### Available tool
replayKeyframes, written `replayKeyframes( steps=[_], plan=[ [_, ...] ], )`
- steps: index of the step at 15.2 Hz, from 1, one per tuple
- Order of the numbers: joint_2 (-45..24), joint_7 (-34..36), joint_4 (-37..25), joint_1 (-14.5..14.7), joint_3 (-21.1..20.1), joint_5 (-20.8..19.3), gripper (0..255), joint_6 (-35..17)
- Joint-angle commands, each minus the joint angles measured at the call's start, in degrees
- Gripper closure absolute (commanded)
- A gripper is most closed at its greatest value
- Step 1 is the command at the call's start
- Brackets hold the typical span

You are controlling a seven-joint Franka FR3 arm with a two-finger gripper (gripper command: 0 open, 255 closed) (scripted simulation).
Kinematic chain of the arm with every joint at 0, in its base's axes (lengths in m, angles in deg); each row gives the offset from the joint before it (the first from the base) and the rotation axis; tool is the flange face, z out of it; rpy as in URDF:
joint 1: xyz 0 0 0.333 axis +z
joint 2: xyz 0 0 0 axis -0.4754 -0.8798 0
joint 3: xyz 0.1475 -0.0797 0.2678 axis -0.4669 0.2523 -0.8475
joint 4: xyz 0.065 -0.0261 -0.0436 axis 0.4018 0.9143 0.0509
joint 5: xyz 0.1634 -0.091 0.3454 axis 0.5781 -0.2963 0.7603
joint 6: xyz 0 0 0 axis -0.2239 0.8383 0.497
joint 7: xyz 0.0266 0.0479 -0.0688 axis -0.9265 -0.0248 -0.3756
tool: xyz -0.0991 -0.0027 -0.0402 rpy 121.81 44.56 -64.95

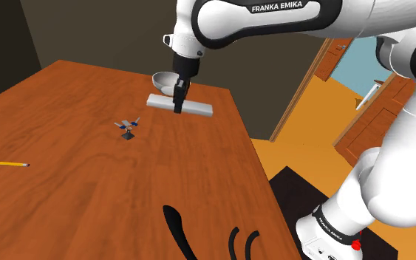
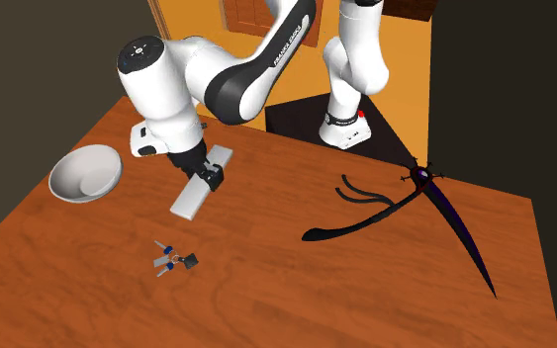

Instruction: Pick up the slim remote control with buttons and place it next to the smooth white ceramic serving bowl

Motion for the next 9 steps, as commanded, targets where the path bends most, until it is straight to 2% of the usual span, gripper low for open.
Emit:
replayKeyframes(
  steps=[1,6,9],
  plan=[
    [-4.27,-1.04,-5.72,-0.45,0.62,-0.83,255,1.51],
    [-15.73,-3.54,-22.66,-1.04,1.96,-2.49,255,7.14],
    [-24.98,-5.21,-37.47,-0.90,2.78,-3.46,255,12.73]
  ],
)
